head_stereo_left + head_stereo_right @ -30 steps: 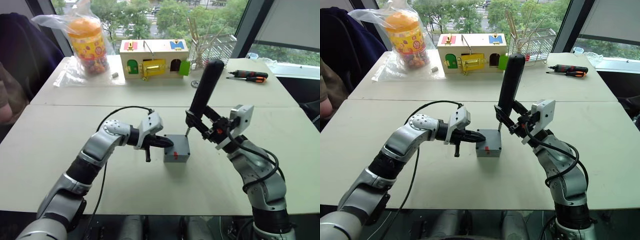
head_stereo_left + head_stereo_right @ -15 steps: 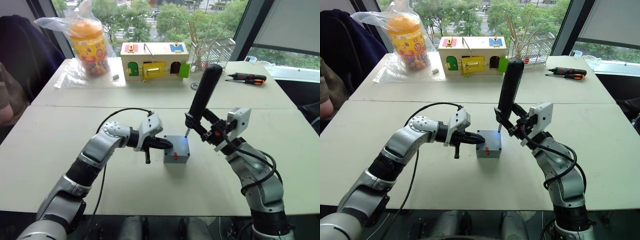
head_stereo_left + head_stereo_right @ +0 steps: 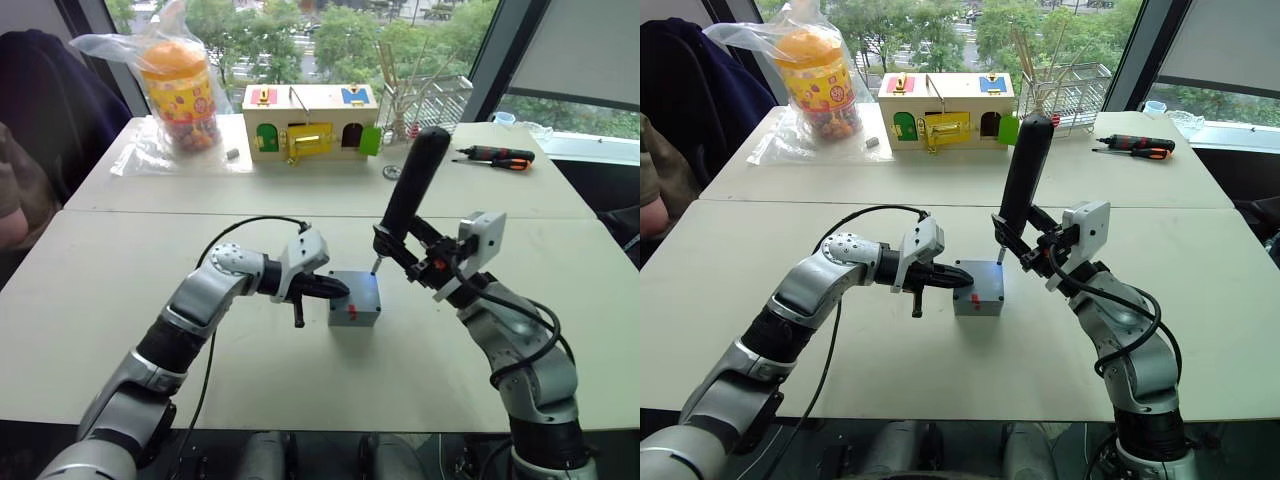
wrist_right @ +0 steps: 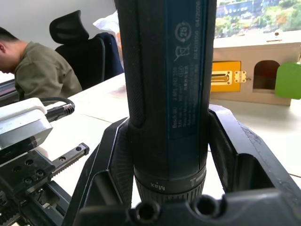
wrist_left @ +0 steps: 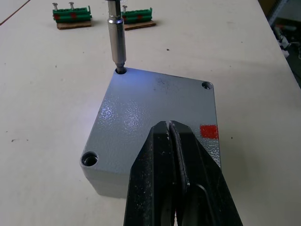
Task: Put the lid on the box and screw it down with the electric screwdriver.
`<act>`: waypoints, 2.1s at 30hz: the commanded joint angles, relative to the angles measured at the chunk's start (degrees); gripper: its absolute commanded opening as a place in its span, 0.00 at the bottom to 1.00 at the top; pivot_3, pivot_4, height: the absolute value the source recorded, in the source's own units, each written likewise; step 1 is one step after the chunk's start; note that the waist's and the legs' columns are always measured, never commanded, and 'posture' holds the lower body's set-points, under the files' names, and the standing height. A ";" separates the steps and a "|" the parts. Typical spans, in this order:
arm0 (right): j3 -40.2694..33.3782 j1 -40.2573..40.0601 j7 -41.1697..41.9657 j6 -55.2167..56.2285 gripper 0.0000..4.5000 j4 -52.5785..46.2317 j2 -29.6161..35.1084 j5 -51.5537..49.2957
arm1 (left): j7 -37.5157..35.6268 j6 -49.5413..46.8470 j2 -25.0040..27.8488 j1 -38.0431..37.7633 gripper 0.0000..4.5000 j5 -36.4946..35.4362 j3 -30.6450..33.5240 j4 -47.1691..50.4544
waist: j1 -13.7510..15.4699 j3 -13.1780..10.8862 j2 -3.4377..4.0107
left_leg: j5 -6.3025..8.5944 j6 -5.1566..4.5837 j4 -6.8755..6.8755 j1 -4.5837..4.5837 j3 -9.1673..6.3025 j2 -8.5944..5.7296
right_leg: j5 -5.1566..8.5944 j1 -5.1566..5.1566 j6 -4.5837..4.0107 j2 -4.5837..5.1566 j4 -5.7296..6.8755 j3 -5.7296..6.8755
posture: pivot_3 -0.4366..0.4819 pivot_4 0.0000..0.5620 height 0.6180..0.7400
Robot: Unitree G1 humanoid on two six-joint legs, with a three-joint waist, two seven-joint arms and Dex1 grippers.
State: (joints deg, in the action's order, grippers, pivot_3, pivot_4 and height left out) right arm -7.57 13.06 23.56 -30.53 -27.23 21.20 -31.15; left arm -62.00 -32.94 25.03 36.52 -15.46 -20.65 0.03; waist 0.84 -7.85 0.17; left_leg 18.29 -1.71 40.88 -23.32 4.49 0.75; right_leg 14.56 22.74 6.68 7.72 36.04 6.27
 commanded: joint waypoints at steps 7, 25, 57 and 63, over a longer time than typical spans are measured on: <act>-25.54 25.19 -21.00 -19.17 0.41 3.57 15.17 -37.03 | 0.12 -0.66 -1.07 0.34 0.00 -1.32 1.86 -1.13 | -0.22 -0.61 0.67 | 0.06 -0.11 0.03 -0.20 0.09 -0.09 | -0.01 0.21 0.01 0.15 0.01 0.00 | 0.48 0.27 0.72; -8.84 8.58 5.87 -49.02 0.41 34.81 54.42 -26.22 | -5.85 -5.90 9.35 -0.34 0.00 -10.55 5.03 18.22 | -0.14 -1.04 0.65 | 0.13 -0.28 0.19 -0.76 0.41 -0.09 | -0.04 0.83 0.05 0.20 -0.04 -0.11 | 0.48 0.27 0.72; -1.54 20.26 26.95 -32.93 0.99 31.00 47.70 -4.96 | 10.39 -5.74 10.70 -0.30 0.00 -8.42 15.32 8.36 | 0.04 -1.35 0.88 | -0.02 -0.01 0.25 -0.79 0.34 -0.04 | -0.04 0.89 0.08 0.03 0.04 -0.17 | 0.48 0.27 0.72; -0.81 4.91 27.63 -26.33 0.99 0.67 38.72 -9.30 | 4.48 -3.80 12.91 -1.81 0.00 -5.50 9.62 5.54 | 0.10 -1.47 0.63 | -0.04 0.05 0.18 -0.79 0.18 0.01 | -0.04 0.71 0.10 -0.02 0.03 0.05 | 0.48 0.27 0.72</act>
State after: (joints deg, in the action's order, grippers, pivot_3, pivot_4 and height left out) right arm -10.11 19.80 51.27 -59.46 -18.42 61.10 -39.32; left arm -55.11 -38.22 37.17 35.12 -22.07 -9.14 5.06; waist 0.94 -9.31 0.80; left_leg 18.25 -1.66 41.08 -24.10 4.64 0.76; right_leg 14.52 23.43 6.78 7.70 36.08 6.33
